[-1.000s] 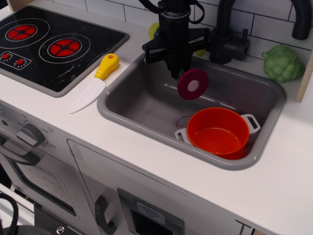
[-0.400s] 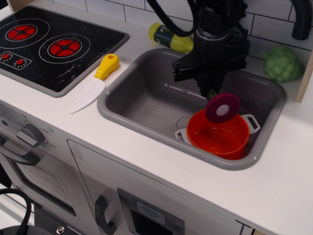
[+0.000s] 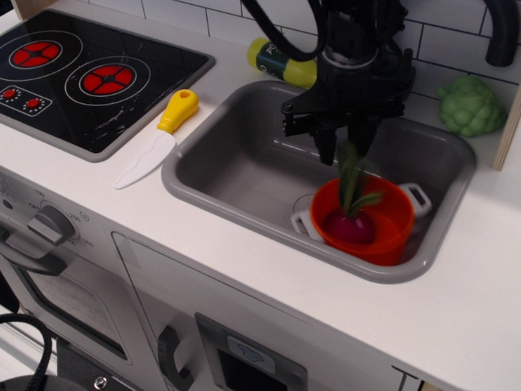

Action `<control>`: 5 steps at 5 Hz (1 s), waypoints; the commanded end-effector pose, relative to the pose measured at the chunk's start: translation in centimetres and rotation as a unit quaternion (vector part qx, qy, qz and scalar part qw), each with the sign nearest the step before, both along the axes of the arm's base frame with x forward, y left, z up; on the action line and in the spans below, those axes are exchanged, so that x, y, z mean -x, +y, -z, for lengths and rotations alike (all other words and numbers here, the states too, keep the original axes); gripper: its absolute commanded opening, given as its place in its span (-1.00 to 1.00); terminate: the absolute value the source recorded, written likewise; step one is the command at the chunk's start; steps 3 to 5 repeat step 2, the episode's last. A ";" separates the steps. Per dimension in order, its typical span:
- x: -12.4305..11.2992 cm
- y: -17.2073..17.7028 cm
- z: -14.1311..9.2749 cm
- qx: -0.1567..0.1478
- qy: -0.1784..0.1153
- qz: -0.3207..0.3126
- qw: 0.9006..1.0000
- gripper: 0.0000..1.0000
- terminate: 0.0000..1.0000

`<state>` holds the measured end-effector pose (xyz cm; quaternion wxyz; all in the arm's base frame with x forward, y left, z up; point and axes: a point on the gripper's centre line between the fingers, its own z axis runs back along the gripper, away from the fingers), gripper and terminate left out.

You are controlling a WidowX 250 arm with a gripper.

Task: Put beet in pot sink

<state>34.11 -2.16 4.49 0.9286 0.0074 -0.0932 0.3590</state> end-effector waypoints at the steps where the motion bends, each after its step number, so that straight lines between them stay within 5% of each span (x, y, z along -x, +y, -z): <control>1: -0.4 -0.2 -2.5 0.002 -0.038 0.003 0.999 1.00 -1.00; 2: -0.4 -0.2 -2.5 0.002 -0.038 0.003 0.999 1.00 1.00; 5: -0.4 -0.2 -2.5 0.002 -0.038 0.003 0.999 1.00 1.00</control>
